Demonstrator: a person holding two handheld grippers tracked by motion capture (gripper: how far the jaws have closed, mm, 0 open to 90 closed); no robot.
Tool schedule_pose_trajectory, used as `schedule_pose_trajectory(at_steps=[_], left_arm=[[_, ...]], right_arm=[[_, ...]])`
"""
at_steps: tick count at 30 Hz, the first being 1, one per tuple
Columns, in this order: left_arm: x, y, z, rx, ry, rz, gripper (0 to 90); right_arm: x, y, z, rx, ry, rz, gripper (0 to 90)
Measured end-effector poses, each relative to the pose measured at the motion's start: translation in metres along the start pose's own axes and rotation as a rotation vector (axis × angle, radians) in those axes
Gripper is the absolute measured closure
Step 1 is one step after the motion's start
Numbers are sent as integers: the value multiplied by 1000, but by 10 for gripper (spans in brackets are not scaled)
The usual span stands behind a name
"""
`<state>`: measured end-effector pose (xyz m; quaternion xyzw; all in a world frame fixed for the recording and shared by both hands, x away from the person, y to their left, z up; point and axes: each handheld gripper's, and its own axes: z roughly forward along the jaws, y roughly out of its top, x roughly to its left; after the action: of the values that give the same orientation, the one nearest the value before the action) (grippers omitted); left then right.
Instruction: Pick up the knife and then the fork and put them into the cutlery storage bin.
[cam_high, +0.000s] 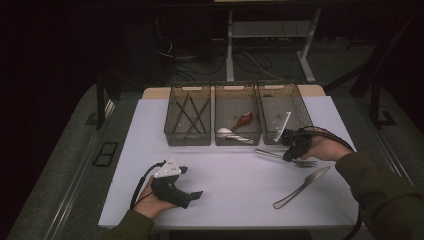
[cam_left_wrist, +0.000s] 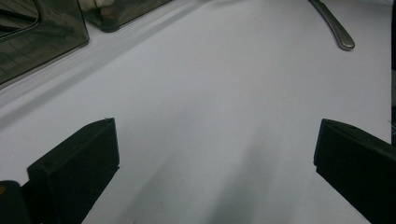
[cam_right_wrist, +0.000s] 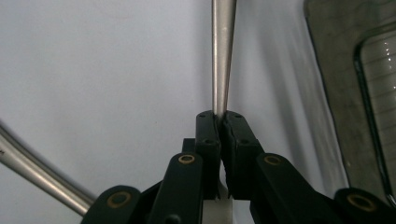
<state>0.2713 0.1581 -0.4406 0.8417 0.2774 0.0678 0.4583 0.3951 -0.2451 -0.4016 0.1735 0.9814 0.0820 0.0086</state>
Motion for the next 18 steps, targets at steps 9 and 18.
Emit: schedule_pose_trajectory(at_steps=[9, 18], left_arm=[[0, 0, 0, 2, -3, -3, 0], [0, 0, 0, 1, -5, -4, 0]], right_arm=[[-3, -8, -21, -55, 6, 37, 843], [-7, -12, -42, -73, -3, 58, 843]])
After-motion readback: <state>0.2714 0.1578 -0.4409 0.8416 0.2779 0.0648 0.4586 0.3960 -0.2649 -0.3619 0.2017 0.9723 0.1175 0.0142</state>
